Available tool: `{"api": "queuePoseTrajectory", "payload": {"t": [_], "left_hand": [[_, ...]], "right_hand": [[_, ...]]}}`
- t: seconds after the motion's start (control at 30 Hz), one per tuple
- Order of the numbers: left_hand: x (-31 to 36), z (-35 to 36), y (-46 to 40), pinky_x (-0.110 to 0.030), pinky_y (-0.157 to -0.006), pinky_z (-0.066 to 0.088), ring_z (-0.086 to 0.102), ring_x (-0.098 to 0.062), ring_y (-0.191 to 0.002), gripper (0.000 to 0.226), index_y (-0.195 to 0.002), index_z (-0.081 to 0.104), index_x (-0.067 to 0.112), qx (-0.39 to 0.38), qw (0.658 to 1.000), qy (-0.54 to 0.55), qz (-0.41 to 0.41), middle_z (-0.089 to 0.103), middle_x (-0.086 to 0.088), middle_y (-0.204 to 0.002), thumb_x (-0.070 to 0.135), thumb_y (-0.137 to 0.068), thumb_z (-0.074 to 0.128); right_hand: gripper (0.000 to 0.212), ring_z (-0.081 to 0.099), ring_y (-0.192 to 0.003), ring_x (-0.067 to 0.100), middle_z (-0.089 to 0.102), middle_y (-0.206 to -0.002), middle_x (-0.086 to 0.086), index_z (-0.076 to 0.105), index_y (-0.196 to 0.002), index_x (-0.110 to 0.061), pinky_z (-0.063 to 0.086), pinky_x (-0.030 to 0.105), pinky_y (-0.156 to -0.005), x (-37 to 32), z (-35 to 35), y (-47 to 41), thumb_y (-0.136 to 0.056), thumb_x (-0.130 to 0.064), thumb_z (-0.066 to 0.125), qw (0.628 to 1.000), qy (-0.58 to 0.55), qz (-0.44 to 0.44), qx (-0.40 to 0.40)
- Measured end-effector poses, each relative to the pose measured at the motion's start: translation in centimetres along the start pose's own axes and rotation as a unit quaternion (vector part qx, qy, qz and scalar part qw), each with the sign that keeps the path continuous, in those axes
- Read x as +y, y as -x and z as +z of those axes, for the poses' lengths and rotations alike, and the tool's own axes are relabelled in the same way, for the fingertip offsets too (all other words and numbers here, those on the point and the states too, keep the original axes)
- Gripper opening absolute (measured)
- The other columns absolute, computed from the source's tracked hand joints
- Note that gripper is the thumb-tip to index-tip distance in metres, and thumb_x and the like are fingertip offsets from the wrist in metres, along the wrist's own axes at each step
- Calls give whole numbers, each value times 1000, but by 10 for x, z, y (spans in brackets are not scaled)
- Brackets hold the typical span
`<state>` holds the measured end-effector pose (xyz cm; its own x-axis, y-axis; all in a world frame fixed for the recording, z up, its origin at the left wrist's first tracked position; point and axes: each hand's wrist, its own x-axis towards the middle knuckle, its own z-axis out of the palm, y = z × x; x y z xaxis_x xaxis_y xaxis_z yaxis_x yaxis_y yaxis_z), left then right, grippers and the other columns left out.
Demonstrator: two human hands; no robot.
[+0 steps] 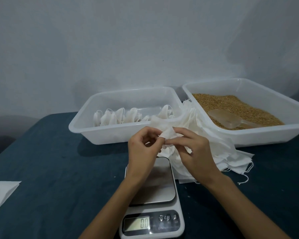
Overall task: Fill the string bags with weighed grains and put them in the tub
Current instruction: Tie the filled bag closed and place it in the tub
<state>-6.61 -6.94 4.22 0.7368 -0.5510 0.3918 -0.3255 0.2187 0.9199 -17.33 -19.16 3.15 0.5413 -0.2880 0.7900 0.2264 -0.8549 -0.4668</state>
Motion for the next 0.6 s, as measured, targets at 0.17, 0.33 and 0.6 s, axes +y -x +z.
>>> {"api": "queuePoseTrajectory", "payload": {"t": [0.17, 0.33, 0.6], "left_hand": [[6, 3, 6, -46, -75, 61, 72, -22, -80, 7, -98, 76, 14, -53, 996, -53, 58, 74, -2, -84, 12, -92, 75], [8, -4, -2, -30, -83, 56, 68, -19, -100, 10, -103, 77, 18, 3, 993, -79, 89, 71, 5, -105, 13, -97, 71], [3, -17, -12, -25, -75, 60, 75, -19, -87, 7, -99, 78, 8, -26, 992, 64, -110, 79, -13, -96, 7, -93, 75]], "right_hand": [[29, 67, -87, 4, 69, -93, -20, 72, -91, -37, 50, 15, -76, -7, 0, -1, -91, -8, 64, 992, -74, 95, -29], [33, 56, -72, 25, 60, -78, 23, 73, -85, -5, 46, 38, -68, -8, -10, -9, -89, -38, 73, 933, -279, 229, -10], [10, 68, -81, 17, 72, -102, -5, 74, -81, -9, 56, 27, -78, 1, -9, -8, -89, -15, 76, 927, -254, 276, 26]]}}
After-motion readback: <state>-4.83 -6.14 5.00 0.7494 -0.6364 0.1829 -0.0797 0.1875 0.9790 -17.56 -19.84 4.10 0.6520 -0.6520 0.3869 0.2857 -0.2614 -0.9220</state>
